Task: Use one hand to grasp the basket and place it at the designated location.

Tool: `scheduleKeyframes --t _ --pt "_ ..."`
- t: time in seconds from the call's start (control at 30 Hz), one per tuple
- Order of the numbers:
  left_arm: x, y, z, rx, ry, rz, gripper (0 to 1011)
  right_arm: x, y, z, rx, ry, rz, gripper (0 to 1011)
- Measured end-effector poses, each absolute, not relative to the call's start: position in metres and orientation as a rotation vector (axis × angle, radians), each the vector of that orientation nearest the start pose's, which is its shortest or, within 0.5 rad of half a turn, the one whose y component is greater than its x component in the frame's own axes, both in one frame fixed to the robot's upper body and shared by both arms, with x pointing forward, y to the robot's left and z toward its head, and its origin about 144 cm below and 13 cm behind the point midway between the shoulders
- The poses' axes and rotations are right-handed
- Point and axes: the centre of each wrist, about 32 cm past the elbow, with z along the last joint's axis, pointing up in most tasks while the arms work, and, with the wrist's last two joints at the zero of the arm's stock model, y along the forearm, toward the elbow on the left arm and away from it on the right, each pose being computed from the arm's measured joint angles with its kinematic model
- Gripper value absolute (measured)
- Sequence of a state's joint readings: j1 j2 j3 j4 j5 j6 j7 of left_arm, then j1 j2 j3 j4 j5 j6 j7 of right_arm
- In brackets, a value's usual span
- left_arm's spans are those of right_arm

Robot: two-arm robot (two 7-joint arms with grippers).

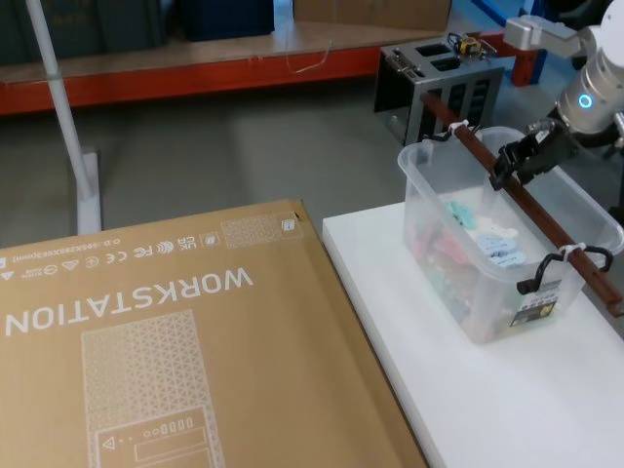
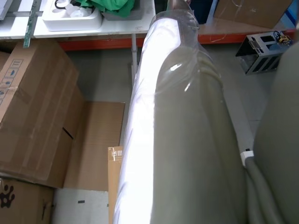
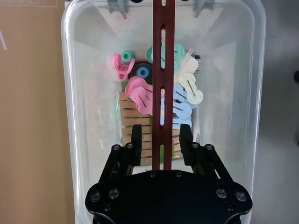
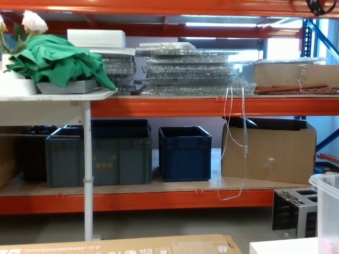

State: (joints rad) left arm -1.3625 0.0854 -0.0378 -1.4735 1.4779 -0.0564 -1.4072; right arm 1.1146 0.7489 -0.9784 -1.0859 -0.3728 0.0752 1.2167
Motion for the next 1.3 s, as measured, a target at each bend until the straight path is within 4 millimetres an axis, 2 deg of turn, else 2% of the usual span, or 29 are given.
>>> scheduleKeyframes --t 0.33,0.4,0.43,0.63,0.8,1.03,1.3 --pt "0.519 0.267 1.693 1.267 -1.119 1.094 0 0.642 -0.358 1.378 -1.464 -0.451 -0.236 769" --pt "0.520 0.267 1.693 1.267 -1.119 1.094 0 0.642 -0.358 1.380 -1.463 -0.456 -0.241 805" --pt "0.520 0.267 1.693 1.267 -1.119 1.094 0 0.642 -0.358 1.382 -1.463 -0.458 -0.245 863" --pt "0.520 0.267 1.693 1.267 -1.119 1.094 0 0.640 -0.361 1.395 -1.457 -0.478 -0.278 1000" --pt "0.520 0.267 1.693 1.267 -1.119 1.094 0 0.638 -0.362 1.402 -1.453 -0.490 -0.295 1000" --pt "0.520 0.267 1.693 1.267 -1.119 1.094 0 0.634 -0.365 1.424 -1.430 -0.532 -0.348 1000" --pt "0.520 0.267 1.693 1.267 -1.119 1.094 0 0.636 -0.365 1.428 -1.425 -0.538 -0.355 1000"
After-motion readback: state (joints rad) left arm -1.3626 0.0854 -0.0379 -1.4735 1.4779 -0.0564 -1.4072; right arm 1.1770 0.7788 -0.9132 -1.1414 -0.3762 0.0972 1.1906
